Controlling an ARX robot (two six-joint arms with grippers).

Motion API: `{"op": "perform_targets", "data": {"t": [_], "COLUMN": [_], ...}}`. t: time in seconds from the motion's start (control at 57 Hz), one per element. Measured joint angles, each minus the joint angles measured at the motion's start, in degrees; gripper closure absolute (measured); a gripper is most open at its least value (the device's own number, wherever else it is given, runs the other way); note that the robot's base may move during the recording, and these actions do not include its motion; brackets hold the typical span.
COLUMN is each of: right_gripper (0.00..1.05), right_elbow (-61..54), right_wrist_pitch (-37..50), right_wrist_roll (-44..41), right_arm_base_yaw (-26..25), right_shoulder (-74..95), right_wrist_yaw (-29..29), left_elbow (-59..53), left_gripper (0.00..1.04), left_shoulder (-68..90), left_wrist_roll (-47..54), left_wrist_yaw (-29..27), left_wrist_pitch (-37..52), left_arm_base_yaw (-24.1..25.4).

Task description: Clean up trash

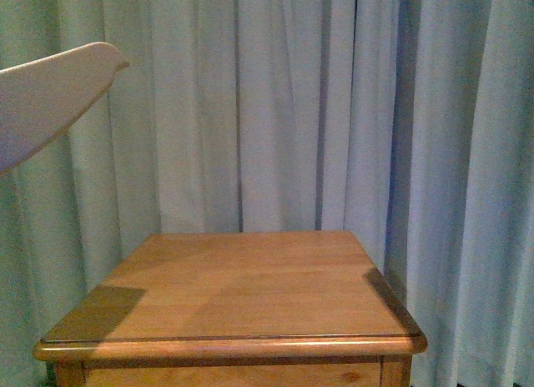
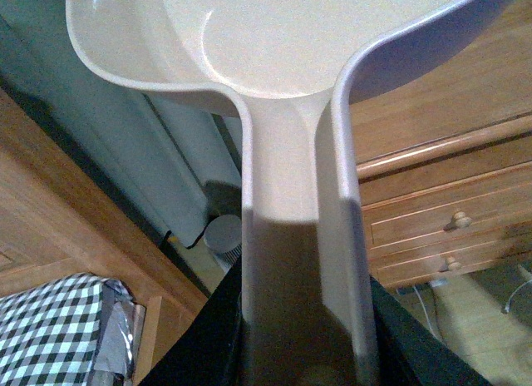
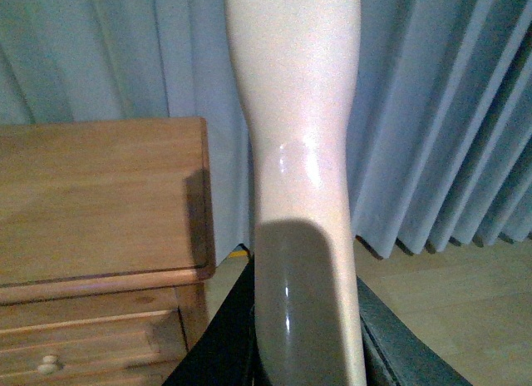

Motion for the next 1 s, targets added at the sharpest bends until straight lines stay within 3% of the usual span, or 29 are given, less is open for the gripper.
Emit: {"op": "perform_targets", "data": {"t": [0.439,1.0], "right_gripper": [0.85,0.85], "right_elbow": [-1.79,-1.81], "right_wrist_pitch": [-0.66,-0.68], "right_wrist_roll": [1.33,1.68], "right_arm_base_yaw": [3.67,3.69], "right_shoulder": [-0.79,-0.83], "right_wrist_yaw": [5.4,5.99], "left_elbow": [0.0,-0.02], "left_gripper": [0.78,0.78], "left_shoulder": [0.0,-0.02], "left_wrist_roll": [0.0,0.17], "left_wrist_yaw": [0.0,0.57], "left_wrist_pitch": [0.0,-0.02], "left_arm_base_yaw": [0.0,0.0]}}
